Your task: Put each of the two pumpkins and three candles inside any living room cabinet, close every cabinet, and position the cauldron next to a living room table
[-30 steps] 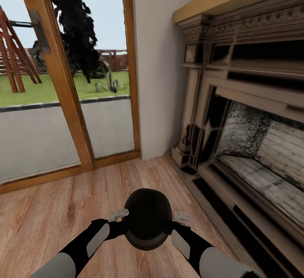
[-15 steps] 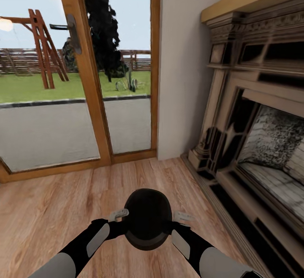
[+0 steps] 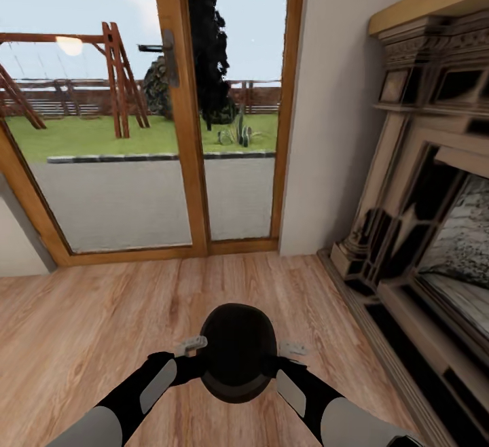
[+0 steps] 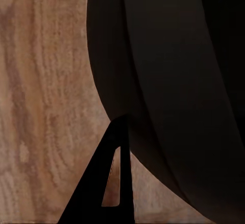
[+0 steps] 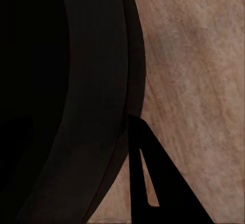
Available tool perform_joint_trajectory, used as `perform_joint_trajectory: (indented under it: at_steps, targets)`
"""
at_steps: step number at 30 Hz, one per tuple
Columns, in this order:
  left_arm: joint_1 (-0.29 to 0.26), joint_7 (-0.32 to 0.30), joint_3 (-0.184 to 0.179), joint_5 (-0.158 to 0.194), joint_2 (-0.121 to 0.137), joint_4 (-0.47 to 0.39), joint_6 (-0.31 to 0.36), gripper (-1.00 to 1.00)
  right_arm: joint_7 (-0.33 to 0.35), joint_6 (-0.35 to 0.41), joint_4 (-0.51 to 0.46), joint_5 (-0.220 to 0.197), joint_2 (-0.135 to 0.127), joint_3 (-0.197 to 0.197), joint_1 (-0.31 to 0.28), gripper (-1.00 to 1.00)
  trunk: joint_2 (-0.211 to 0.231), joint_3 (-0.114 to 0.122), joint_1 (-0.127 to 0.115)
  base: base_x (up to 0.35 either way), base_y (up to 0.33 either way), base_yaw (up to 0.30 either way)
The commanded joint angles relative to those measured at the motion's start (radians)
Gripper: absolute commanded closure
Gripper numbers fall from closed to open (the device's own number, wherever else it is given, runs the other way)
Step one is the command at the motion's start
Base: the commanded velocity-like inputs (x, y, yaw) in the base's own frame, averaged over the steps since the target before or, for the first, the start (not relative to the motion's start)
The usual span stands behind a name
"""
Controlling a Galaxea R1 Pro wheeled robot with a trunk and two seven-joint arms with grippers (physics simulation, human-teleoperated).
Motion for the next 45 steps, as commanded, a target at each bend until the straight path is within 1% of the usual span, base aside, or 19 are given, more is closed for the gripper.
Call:
perform_joint_trajectory:
  at_steps: [1, 8, 26, 45]
  targets:
    - [-0.001, -0.016, -0.006, 0.047, 0.002, -0.002, -0.001, 1.0, 0.072, -0.01, -0.034, 0.005, 0.0, 0.02, -0.001, 1.0, -0.001, -0.001, -0.001, -0.122, 0.0, 0.291]
    - [-0.001, -0.016, -0.006, 0.047, 0.002, -0.002, -0.003, 1.0, 0.072, -0.009, -0.034, 0.005, 0.0, 0.02, -0.001, 1.0, -0.001, -0.001, -0.001, -0.109, 0.0, 0.291]
    - [-0.001, -0.014, -0.006, 0.047, 0.002, -0.002, -0.003, 1.0, 0.072, -0.006, -0.034, 0.005, 0.0, 0.02, -0.001, 1.0, -0.001, -0.001, -0.001, -0.325, 0.0, 0.291]
    - [-0.001, -0.02, -0.006, 0.047, 0.005, -0.005, -0.003, 1.0, 0.074, -0.005, -0.034, 0.005, 0.0, 0.02, -0.001, 1.0, -0.001, -0.001, -0.001, -0.07, 0.0, 0.291]
